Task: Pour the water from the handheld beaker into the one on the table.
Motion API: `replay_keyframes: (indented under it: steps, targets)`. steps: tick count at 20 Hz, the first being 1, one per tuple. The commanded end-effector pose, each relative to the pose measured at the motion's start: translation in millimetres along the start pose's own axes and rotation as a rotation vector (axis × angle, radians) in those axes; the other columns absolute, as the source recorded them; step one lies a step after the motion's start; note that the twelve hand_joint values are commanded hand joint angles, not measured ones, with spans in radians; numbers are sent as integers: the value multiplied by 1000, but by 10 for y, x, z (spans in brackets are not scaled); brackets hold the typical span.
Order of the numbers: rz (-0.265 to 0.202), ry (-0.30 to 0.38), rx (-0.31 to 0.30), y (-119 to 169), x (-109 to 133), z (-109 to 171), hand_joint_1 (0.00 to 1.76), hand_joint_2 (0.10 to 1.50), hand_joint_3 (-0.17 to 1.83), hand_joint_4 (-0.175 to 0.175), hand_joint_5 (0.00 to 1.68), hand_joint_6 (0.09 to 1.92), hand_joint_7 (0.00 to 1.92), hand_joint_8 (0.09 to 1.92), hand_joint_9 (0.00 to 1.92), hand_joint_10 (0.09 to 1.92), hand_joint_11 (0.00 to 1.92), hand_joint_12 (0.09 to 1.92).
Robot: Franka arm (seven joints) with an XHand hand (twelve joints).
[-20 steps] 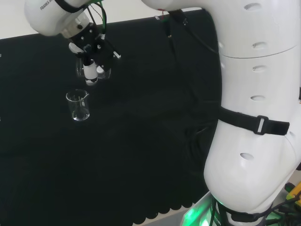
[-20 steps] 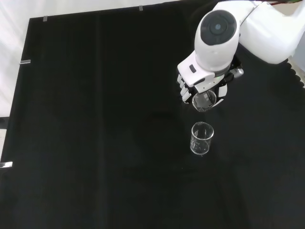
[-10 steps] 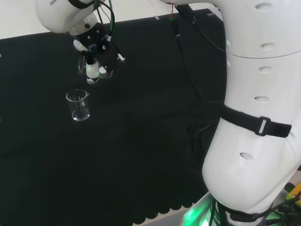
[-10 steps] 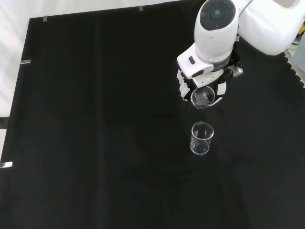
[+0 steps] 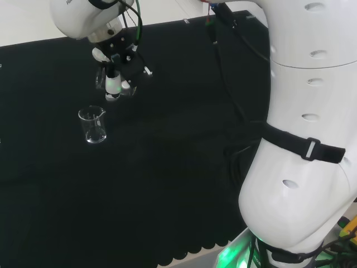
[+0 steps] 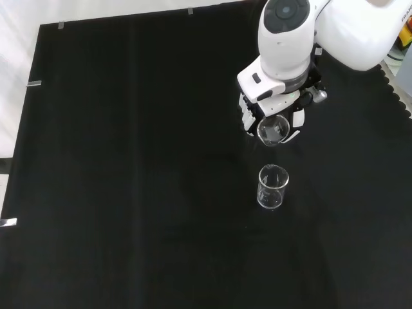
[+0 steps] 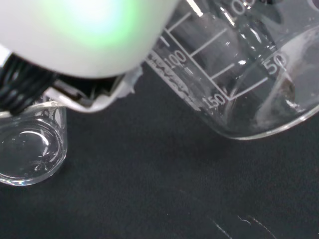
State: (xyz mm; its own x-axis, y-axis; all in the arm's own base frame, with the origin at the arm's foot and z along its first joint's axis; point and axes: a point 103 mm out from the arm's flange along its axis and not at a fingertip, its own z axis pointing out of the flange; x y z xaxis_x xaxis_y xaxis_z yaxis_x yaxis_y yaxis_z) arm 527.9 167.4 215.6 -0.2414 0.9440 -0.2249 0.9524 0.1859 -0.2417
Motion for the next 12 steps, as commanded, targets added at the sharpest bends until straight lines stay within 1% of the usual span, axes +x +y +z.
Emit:
replay_keyframes:
  steps: [1, 8, 12]
  targets:
    - [5, 28, -18, -19, -40, 36, 1313, 503, 984, -175, 1198, 928, 1271, 896, 1670, 729, 1418, 694]
    - [-7, 70, -54, -54, -62, 48, 1313, 503, 985, -175, 1197, 929, 1270, 897, 1670, 729, 1417, 694]
    - [-11, 87, -52, -65, -94, 92, 1313, 503, 985, -175, 1197, 929, 1270, 897, 1670, 729, 1417, 694]
